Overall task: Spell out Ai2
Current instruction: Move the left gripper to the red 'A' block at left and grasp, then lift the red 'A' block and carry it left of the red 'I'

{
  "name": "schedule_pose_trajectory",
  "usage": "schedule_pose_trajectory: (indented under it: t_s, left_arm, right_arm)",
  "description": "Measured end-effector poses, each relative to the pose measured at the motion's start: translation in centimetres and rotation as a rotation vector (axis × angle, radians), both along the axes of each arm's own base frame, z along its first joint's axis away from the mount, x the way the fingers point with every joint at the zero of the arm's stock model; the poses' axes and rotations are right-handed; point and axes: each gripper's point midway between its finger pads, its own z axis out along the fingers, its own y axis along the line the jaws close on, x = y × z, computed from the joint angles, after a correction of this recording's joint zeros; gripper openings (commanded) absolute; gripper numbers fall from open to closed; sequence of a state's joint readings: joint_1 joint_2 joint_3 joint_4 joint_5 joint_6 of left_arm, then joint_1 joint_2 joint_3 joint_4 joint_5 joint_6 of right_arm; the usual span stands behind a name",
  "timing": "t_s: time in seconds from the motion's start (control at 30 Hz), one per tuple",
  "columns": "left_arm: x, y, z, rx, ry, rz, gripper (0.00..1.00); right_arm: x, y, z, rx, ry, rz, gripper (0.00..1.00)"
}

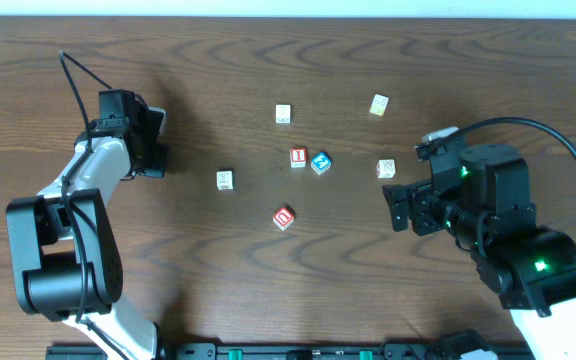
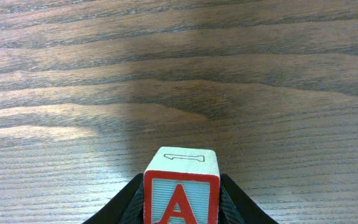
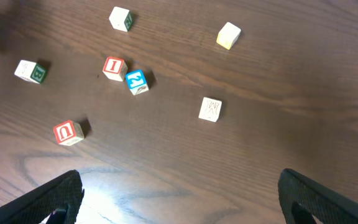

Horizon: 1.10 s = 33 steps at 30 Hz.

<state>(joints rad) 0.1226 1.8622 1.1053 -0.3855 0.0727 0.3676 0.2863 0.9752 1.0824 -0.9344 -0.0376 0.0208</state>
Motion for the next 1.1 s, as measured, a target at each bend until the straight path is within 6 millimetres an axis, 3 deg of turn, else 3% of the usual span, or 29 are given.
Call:
schedule_pose_trajectory:
  t_s: [0.27,0.47,0.63,0.77,0.87,0.97,1.1]
  left_arm:
    - [0.0,0.0,0.0,-0.013,-0.002,0.027,0.15]
    - [0.2,-0.8,0.6,-0.087,0.006,0.103,0.07]
    - [3.9,-3.0,5.1,-0.233,-0.104,0.140,0.06]
    - [6.2,-7.2,9.9,-0.298,-0.205,0.077,0.06]
    - [6.6,-11.5,11.4,-0.327,-0.227,0.026,0.06]
    - [5.4,-16.6,11.3,-0.323,-0.200,-0.004,0.06]
    - [3.6,-20.4,10.7,-0.299,-0.164,0.018,0.06]
  right_arm:
    - [0.0,0.0,0.0,0.000,0.000,0.000,0.99]
    - [0.0,0.0,0.0,0.000,0.000,0.000,0.99]
    - [0.0,0.0,0.0,0.000,0.000,0.000,0.99]
    - [0.0,0.0,0.0,0.000,0.000,0.000,0.99]
    - [0.0,0.0,0.0,0.000,0.000,0.000,0.99]
    - [0.0,0.0,0.0,0.000,0.000,0.000,0.99]
    - [0.0,0.0,0.0,0.000,0.000,0.000,0.99]
